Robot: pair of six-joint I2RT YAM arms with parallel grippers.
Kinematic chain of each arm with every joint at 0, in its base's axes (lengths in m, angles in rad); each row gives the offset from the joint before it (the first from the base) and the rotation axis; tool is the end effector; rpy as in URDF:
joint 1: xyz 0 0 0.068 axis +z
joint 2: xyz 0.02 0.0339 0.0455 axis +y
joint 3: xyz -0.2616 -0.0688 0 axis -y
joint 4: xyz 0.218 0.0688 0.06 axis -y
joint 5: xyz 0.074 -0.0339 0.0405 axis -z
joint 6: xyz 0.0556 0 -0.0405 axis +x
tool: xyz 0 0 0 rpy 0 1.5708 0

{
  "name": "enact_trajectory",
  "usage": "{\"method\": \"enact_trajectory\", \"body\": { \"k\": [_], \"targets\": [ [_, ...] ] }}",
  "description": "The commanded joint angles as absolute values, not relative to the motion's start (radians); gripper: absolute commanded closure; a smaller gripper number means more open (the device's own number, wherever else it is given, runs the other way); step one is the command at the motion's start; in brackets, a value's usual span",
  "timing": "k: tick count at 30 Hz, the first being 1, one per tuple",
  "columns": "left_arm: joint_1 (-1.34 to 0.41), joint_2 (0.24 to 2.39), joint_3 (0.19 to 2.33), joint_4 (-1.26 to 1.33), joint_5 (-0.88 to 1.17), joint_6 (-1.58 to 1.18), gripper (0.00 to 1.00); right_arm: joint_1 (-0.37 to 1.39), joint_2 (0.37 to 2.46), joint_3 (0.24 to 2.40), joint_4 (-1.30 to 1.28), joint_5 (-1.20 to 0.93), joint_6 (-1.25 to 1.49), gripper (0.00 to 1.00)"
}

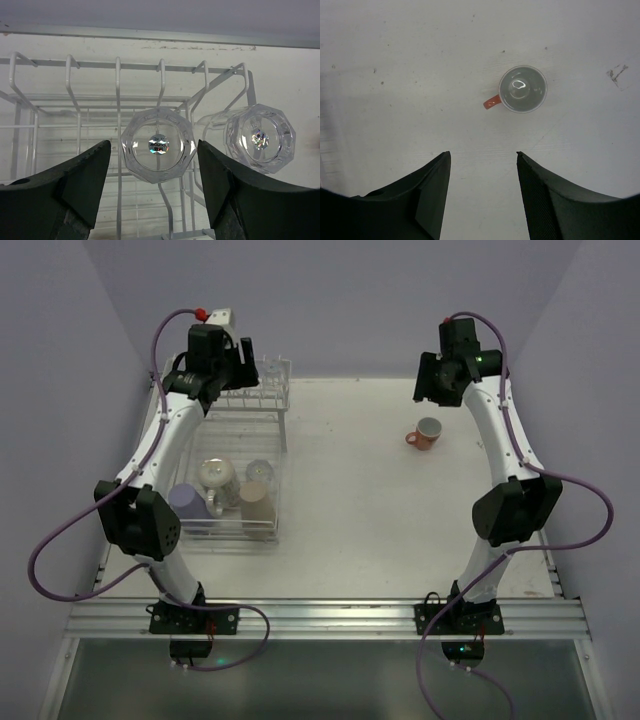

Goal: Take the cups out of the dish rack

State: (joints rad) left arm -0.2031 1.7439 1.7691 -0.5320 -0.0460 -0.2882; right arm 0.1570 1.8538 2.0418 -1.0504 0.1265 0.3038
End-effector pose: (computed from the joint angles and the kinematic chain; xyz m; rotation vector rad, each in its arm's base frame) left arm 0.3871 -0.0771 0.3738 -0.1170 2.0835 -0.2521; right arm 0.3764 0.0525 0.3663 0.2344 2.4133 0.0552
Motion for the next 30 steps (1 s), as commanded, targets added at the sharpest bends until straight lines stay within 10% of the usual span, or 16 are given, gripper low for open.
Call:
{"method": "enact_trajectory", "body": {
  "k": [1, 9, 15, 19, 22, 30],
  "targets": [
    [-0.19, 1.747, 1.787, -0.485, -0.032, -0.304, 0.27, 0.161, 1.801, 2.043, -1.037, 0.098, 0.282, 0.42],
    [-0.179, 1.73, 1.784, -0.453, -0.023, -0.314, 0.46, 0.173, 1.81, 2.043, -1.037, 0.09, 0.282, 0.42],
    [-0.157, 1.715, 1.781, -0.448, -0.008, -0.325, 1.0, 0.198, 1.813, 2.052, -1.035, 0.092, 0.284, 0.42],
    [-0.141, 1.672, 1.769, -0.428, -0.005, -0.331, 1.0, 0.251, 1.822, 2.097, -1.037, 0.142, 0.288, 0.39],
    [-0.135, 1.628, 1.776, -0.411, -0.005, -0.324, 1.0, 0.291, 1.804, 2.105, -0.993, 0.212, 0.288, 0.01],
    [-0.126, 1.569, 1.827, -0.453, 0.035, -0.319, 1.0, 0.311, 1.704, 2.01, -0.792, -0.133, 0.38, 0.01]
  ]
}}
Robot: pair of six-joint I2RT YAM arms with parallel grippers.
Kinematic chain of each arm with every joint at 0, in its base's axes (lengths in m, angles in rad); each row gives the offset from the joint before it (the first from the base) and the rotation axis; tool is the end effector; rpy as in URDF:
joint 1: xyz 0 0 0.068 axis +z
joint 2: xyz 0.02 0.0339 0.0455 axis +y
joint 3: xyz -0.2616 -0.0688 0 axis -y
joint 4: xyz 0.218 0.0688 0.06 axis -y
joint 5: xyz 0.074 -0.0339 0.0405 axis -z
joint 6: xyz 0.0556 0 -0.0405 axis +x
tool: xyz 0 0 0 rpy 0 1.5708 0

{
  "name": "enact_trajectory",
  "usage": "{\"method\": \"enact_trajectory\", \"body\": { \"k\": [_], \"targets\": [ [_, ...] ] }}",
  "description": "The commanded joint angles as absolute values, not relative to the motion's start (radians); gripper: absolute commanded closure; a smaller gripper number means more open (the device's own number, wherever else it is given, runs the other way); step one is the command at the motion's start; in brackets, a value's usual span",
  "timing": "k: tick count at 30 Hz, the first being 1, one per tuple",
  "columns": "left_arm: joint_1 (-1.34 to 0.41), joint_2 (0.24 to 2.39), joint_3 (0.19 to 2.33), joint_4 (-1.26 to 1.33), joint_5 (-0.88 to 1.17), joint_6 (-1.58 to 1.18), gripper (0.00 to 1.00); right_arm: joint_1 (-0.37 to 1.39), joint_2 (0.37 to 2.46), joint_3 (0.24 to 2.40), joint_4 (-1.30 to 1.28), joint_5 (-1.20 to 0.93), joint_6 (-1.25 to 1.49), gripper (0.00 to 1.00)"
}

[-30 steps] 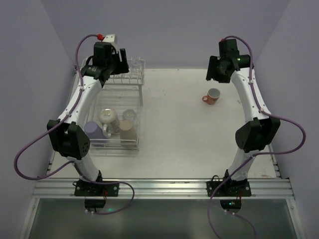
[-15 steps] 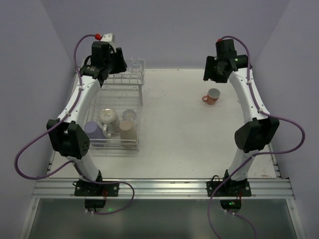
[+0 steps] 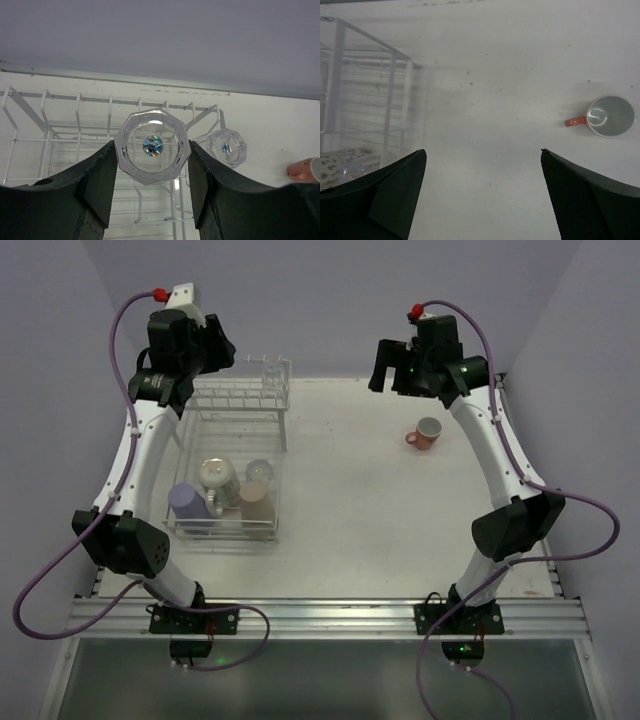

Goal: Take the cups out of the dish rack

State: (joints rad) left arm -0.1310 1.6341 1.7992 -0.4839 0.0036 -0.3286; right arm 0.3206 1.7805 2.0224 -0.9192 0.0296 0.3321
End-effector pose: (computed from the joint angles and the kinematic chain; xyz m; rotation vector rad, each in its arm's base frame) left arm 0.3616 -0.0478 0.4290 -0.1851 1.8930 -0.3166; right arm 0.3542 0.1159 0.3986 0.0291 2.2669 0.3164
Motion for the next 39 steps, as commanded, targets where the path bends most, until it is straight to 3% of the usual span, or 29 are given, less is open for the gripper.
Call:
{"method": "enact_trajectory", "body": {
  "k": [1, 8, 13, 16, 21, 25, 28, 33, 39],
  "targets": [
    [-0.126, 1.557, 1.821, -0.451, 0.04, -0.321, 1.0, 0.316, 1.701, 2.0, -0.775, -0.176, 0.388, 0.01],
    [-0.126, 1.407, 1.76, -0.433, 0.115, -0.344, 1.0, 0.322, 1.703, 1.915, -0.576, -0.595, 0.529, 0.02],
    [-0.124, 1.309, 1.683, -0.367, 0.248, -0.409, 1.0, 0.324, 1.709, 1.746, -0.022, -0.943, 0.91, 0.07],
    [-0.124, 1.227, 1.574, -0.267, 0.349, -0.454, 1.0, 0.333, 1.781, 1.718, 0.314, -1.066, 1.193, 0.17],
    [-0.123, 1.098, 1.327, -0.025, 0.536, -0.578, 1.0, 0.368, 1.856, 1.706, 0.804, -1.121, 1.573, 0.18],
    [-0.123, 1.036, 1.131, 0.281, 0.664, -0.738, 1.0, 0.39, 1.925, 1.741, 1.033, -1.115, 1.767, 0.2],
    [-0.123, 1.029, 1.094, 0.36, 0.719, -0.798, 1.0, 0.414, 2.005, 1.781, 1.228, -1.103, 1.945, 0.23],
    [-0.123, 1.032, 1.068, 0.414, 0.744, -0.807, 1.0, 0.452, 2.007, 1.781, 1.223, -1.094, 1.942, 0.32],
    [-0.123, 1.055, 1.085, 0.425, 0.742, -0.792, 1.0, 0.459, 1.965, 1.723, 1.176, -1.104, 1.874, 0.34]
  ]
}}
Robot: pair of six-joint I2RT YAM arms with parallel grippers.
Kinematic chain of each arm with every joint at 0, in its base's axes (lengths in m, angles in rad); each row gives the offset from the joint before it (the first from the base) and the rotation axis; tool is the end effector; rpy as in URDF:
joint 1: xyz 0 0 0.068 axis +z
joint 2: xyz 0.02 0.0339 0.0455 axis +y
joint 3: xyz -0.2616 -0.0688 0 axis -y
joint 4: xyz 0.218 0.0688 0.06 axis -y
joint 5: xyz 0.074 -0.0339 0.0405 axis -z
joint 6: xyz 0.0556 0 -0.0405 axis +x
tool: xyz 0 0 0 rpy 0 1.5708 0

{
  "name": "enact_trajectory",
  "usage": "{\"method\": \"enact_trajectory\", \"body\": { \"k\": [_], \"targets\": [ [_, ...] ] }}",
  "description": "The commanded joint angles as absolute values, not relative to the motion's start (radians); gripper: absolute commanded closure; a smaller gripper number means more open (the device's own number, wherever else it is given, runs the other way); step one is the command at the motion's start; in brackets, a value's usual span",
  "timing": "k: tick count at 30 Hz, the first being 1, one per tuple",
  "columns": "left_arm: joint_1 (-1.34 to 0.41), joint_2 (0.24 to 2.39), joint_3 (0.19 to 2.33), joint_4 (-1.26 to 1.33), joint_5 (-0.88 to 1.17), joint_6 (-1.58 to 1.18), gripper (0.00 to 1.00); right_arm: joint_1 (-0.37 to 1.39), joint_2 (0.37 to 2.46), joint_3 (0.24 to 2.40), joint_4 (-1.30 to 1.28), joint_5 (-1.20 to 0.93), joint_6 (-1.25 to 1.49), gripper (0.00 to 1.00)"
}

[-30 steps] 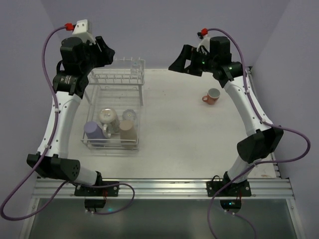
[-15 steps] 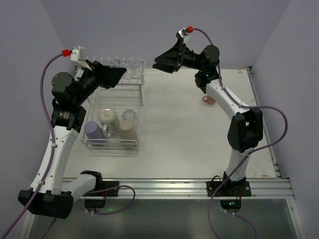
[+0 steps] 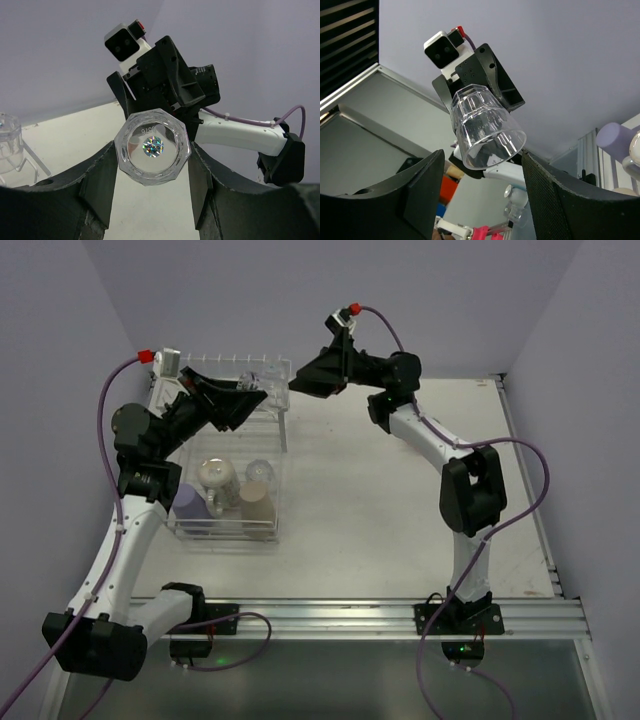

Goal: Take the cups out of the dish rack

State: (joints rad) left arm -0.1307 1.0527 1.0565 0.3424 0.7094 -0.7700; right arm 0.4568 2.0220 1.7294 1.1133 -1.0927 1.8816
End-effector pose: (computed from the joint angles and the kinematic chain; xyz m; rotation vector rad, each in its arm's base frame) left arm 0.2109 -0.0643 0.4410 0.2325 1.3909 -1.1890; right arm 0.3623 0.2331 0.4163 -0.4672 1.6013 2.3350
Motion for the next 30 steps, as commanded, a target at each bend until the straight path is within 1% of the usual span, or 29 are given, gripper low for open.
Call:
{"method": "enact_trajectory", "body": {
  "k": [1, 4, 6, 10, 14, 21, 23, 24, 25, 26, 28, 29, 30],
  "targets": [
    [-0.123, 1.057, 1.078, 0.434, 0.739, -0.795, 1.0, 0.459, 1.97, 1.723, 1.186, -1.103, 1.893, 0.35],
    [-0.123, 1.06, 1.072, 0.446, 0.733, -0.793, 1.0, 0.463, 1.956, 1.703, 1.212, -1.091, 1.901, 0.38],
    [-0.123, 1.066, 1.068, 0.474, 0.733, -0.805, 1.0, 0.472, 1.953, 1.709, 1.21, -1.092, 1.899, 0.41],
    [-0.123, 1.088, 1.035, 0.544, 0.742, -0.853, 1.0, 0.492, 1.965, 1.742, 1.187, -1.088, 1.896, 0.42],
    [-0.123, 1.095, 1.025, 0.563, 0.746, -0.856, 1.0, 0.515, 1.991, 1.787, 1.213, -1.077, 1.933, 0.44],
    [-0.123, 1.101, 1.019, 0.569, 0.745, -0.841, 1.0, 0.534, 1.965, 1.787, 1.203, -1.065, 1.927, 0.48],
    [-0.123, 1.112, 1.009, 0.591, 0.756, -0.857, 1.0, 0.54, 1.982, 1.805, 1.227, -1.063, 1.947, 0.55],
    [-0.123, 1.114, 1.006, 0.594, 0.756, -0.857, 1.0, 0.541, 1.986, 1.81, 1.235, -1.062, 1.96, 0.57],
    [-0.123, 1.115, 1.003, 0.598, 0.756, -0.861, 1.0, 0.543, 1.991, 1.815, 1.235, -1.062, 1.959, 0.62],
    [-0.123, 1.115, 0.991, 0.616, 0.755, -0.864, 1.0, 0.545, 1.996, 1.824, 1.229, -1.06, 1.956, 0.77],
    [-0.123, 1.12, 0.983, 0.629, 0.755, -0.876, 1.0, 0.545, 2.005, 1.835, 1.2, -1.061, 1.937, 0.99],
    [-0.123, 1.124, 0.971, 0.649, 0.758, -0.88, 1.0, 0.545, 2.008, 1.847, 1.189, -1.062, 1.931, 1.0],
    [-0.123, 1.127, 0.963, 0.669, 0.764, -0.888, 0.9, 0.545, 2.017, 1.855, 1.184, -1.06, 1.927, 1.0]
  ]
}}
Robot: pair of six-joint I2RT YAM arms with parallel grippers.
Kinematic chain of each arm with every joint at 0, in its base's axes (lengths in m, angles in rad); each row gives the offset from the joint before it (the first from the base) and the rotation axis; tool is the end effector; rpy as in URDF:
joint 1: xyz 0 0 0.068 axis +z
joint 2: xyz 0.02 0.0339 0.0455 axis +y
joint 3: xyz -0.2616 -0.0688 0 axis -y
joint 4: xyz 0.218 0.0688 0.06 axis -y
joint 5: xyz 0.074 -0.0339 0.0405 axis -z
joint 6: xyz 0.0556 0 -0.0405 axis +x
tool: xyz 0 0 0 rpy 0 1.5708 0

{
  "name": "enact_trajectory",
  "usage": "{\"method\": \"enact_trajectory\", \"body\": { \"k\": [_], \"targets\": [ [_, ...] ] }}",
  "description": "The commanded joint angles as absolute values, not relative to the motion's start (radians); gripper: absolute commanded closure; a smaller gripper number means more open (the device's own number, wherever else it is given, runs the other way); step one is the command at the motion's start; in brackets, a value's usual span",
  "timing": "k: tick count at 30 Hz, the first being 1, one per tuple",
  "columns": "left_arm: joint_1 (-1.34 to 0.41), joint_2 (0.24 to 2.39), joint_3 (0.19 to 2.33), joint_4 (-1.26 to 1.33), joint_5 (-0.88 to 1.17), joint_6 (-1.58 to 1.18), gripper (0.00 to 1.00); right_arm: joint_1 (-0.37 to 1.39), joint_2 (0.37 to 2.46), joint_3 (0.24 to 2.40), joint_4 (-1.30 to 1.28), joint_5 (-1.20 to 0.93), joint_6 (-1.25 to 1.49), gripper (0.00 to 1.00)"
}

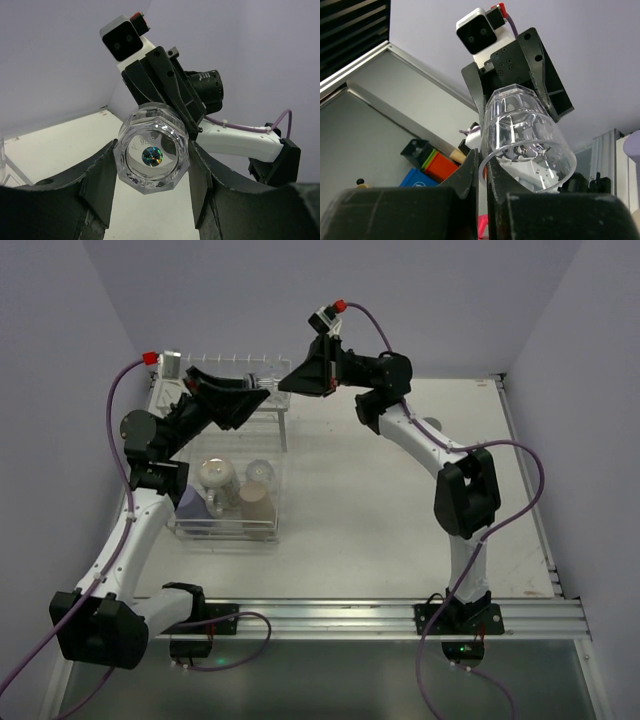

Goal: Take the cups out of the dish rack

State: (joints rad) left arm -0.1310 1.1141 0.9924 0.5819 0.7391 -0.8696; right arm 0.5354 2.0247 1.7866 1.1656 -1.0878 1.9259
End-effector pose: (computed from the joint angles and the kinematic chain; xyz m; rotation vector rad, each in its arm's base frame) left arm 0.2246 -0.0674 0.4325 0.2518 1.3175 -1.2665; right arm 0.3366 0.2569 0.4354 -0.5964 1.5289 2.4004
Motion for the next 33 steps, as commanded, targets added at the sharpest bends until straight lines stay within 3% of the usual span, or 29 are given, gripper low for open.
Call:
{"method": "enact_trajectory", "body": {
  "k": [1, 2, 5, 6, 10, 17, 20, 21, 22, 23, 24, 28, 33],
  "targets": [
    [-0.123, 1.132, 0.954, 0.693, 0.776, -0.912, 0.75, 0.545, 2.022, 1.864, 1.19, -1.06, 1.928, 1.0],
    [-0.123, 1.14, 0.948, 0.73, 0.785, -0.923, 0.59, 0.545, 2.023, 1.867, 1.192, -1.057, 1.93, 1.0],
    [-0.123, 1.157, 0.956, 0.743, 0.816, -0.95, 0.35, 0.538, 2.02, 1.862, 1.18, -1.068, 1.914, 1.0],
    [-0.12, 1.16, 0.962, 0.732, 0.819, -0.948, 0.18, 0.535, 2.017, 1.853, 1.18, -1.071, 1.91, 1.0],
    [-0.088, 1.144, 0.988, 0.667, 0.804, -0.905, 0.0, 0.493, 1.968, 1.773, 1.181, -1.078, 1.887, 1.0],
    [-0.072, 1.12, 1.115, 0.37, 0.605, -0.617, 0.0, 0.355, 1.836, 1.603, 1.074, -1.137, 1.771, 1.0],
    [-0.074, 1.187, 1.251, 0.188, 0.563, -0.543, 0.0, 0.305, 1.738, 1.53, 0.763, -1.154, 1.524, 1.0],
    [-0.086, 1.23, 1.278, 0.155, 0.555, -0.528, 0.0, 0.298, 1.685, 1.551, 0.594, -1.131, 1.25, 1.0],
    [-0.101, 1.253, 1.31, 0.106, 0.49, -0.478, 0.0, 0.293, 1.669, 1.602, 0.118, -1.079, 1.074, 1.0],
    [-0.123, 1.302, 1.386, -0.011, 0.436, -0.438, 0.0, 0.301, 1.666, 1.753, -0.122, -0.984, 0.889, 1.0],
    [-0.173, 1.328, 1.423, -0.076, 0.379, -0.36, 0.02, 0.311, 1.686, 1.823, -0.474, -0.757, 0.644, 1.0],
    [-0.25, 1.475, 1.601, -0.262, 0.137, -0.269, 0.03, 0.334, 1.758, 1.977, -0.811, -0.438, 0.451, 1.0],
    [-0.313, 1.669, 1.796, -0.425, -0.069, -0.184, 0.04, 0.333, 1.737, 1.832, -0.89, -0.105, 0.371, 1.0]
  ]
}}
